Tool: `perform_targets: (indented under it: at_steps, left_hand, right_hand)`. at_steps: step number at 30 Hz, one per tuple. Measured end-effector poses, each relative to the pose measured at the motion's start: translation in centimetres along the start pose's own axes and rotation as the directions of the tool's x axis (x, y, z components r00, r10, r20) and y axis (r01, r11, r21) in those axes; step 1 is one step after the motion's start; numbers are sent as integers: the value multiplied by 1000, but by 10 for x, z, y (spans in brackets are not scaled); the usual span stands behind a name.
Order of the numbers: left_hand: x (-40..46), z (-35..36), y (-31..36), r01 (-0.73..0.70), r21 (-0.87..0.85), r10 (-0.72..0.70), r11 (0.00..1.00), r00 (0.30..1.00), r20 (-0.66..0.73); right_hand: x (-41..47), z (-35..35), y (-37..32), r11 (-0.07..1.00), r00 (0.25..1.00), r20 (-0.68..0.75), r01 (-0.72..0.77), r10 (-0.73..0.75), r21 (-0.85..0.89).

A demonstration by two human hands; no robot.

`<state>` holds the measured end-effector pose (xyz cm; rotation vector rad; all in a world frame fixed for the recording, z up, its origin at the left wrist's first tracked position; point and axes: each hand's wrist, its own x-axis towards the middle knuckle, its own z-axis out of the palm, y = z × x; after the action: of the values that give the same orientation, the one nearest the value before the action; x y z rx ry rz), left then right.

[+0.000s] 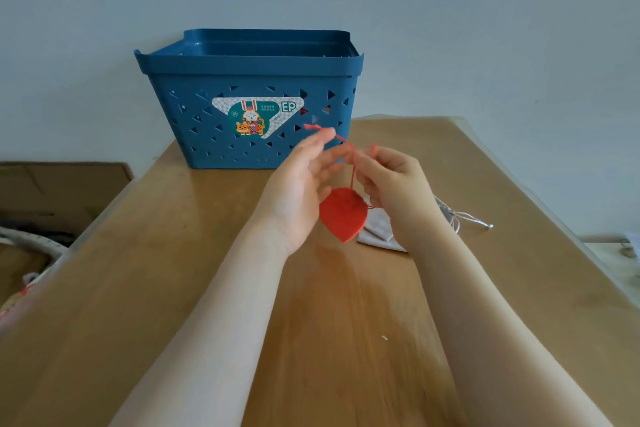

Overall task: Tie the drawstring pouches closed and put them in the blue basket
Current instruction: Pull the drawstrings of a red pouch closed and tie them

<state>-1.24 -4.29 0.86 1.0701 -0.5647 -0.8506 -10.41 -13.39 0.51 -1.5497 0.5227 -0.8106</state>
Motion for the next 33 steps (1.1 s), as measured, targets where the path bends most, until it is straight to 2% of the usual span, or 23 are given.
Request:
perform_targets:
  at_steps: [1,3,7,11,15,17,20,22,23,25,28,33]
  left_hand:
    - [1,1,-5,18,18,-17,1000,1000,-15]
    - [0,3,-13,21,102,-20,995,1000,-7]
    - [-2,8,-19,-36,436,20,899,999,41]
    - [-2,9,-22,-72,478,80,875,997,4]
    - [0,8,-19,-88,360,94,929,996,0]
    - [3,7,-16,-76,188,83,979,996,-27]
    - [2,5,-11,7,-143,-12,990,999,-36]
    - [2,4,-11,38,-183,-47,982,998,-46]
    - [2,4,-11,38,-125,-46,991,997,-61]
    - [2,5,-13,14,113,-2,994,995,-102]
    - [1,7,-16,17,370,33,929,991,-127]
    - [2,6,-18,46,384,50,922,970,-236]
  right_hand:
    - [0,-1,-1,996,999,20,-41,39,76]
    - [0,-3,-3,989,996,54,-81,74,121]
    - [1,-6,-6,989,992,68,-111,104,98]
    - [1,-7,-9,985,989,95,-124,112,121]
    - [1,-7,-7,978,985,79,-162,152,134]
    - [3,-8,-2,973,979,25,-202,200,108]
    - [5,-10,5,936,957,-21,-279,290,214]
    - [6,-12,5,913,954,-19,-281,299,295]
    - [7,-12,4,915,962,-14,-256,274,312]
    - [9,-13,1,939,982,-12,-178,190,293]
    - [8,-14,-3,987,998,-14,-64,66,148]
    - [5,-13,-8,998,1000,-31,4,-2,70]
